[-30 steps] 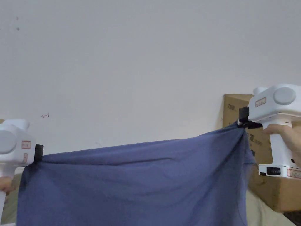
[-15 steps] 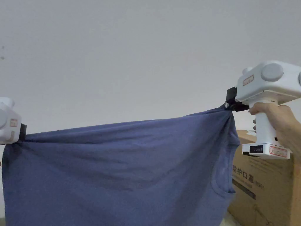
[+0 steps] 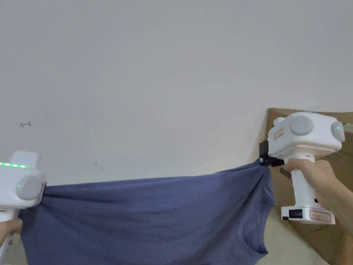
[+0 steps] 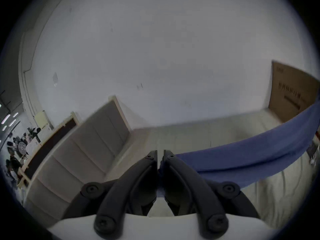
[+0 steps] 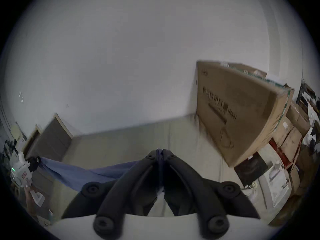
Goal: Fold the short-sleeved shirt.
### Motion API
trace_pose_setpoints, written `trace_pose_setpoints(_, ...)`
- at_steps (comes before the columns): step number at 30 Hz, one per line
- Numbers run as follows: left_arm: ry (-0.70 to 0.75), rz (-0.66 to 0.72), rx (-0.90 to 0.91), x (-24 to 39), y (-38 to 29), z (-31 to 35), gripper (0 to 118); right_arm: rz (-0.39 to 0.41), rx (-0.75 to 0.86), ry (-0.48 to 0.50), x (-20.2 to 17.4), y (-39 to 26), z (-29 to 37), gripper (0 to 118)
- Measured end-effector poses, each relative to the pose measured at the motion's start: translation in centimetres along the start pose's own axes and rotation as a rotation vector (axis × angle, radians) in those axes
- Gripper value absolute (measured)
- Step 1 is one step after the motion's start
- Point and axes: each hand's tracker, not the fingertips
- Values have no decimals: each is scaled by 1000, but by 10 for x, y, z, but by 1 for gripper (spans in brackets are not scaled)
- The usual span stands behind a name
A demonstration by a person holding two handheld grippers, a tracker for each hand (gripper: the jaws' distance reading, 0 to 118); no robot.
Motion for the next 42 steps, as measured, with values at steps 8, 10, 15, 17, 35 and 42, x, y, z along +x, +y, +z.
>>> trace_pose_setpoints(8,-80,2,-349,42,-154,-90,6,102,-336,-73,-9,-153,-132,5)
trace_pose_setpoints(10,-94,25,-402,41,-188,-87,6,85,-398,-48,2,-194,-144,5)
trace_pose_setpoints(15,-126,36,-418,19,-247,-44,6,53,-434,-24,26,-284,-106,5)
trace_pose_setpoints(17,-132,62,-419,9,-264,-12,6,37,-442,-7,35,-315,-78,5)
trace_pose_setpoints(35,-101,-10,-425,-59,-416,240,6,14,-526,7,87,-517,193,5)
trace_pose_setpoints(42,-122,134,-375,-67,-397,257,99,68,-410,-33,65,-486,192,86)
